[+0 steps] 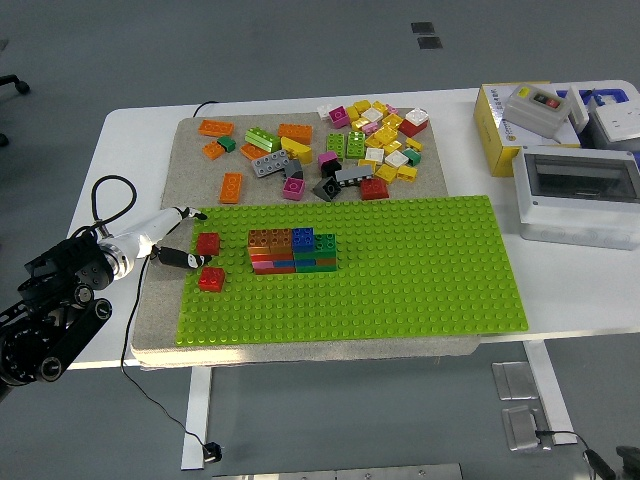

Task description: Pick up the brick,pile it on top of brick,press brick,pick up the brick,pile it on top of brick,press brick

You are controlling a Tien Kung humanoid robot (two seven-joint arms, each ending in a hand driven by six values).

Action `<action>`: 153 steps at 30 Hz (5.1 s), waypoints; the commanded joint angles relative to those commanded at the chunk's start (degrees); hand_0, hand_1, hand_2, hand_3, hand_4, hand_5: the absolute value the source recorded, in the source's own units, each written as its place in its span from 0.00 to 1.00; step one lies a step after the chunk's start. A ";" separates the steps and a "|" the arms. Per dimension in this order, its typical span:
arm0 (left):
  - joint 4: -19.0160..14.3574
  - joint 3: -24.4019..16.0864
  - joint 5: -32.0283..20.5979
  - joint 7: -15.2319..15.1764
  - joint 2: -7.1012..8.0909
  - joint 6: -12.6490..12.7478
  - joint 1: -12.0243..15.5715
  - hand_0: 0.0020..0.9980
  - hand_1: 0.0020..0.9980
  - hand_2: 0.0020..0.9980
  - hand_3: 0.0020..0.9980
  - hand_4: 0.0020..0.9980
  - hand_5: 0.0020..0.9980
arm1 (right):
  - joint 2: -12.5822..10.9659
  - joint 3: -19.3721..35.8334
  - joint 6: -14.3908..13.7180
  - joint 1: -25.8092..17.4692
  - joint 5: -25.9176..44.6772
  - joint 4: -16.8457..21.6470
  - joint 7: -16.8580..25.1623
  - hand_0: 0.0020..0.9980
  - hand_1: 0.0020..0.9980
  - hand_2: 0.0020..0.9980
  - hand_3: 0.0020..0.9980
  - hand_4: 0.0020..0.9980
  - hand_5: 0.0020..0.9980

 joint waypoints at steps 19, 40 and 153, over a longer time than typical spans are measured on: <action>1.37 0.56 -0.99 -0.68 -0.45 0.88 -0.23 1.00 1.00 1.00 0.85 0.79 0.35 | -0.06 -0.52 -0.23 0.01 0.62 0.00 0.21 0.73 0.68 0.68 0.76 0.60 0.99; 1.44 0.89 -1.63 -1.33 -0.26 1.52 0.05 1.00 1.00 1.00 0.80 0.79 0.35 | -0.18 -1.16 -0.40 -0.03 1.70 0.00 0.51 0.73 0.67 0.68 0.76 0.60 0.99; -25.75 -3.79 -3.40 19.72 -4.15 -15.93 -1.49 0.98 0.99 1.00 0.57 0.58 0.25 | -1.38 1.87 -1.68 -0.46 -1.71 0.00 1.20 0.73 0.67 0.66 0.75 0.60 0.99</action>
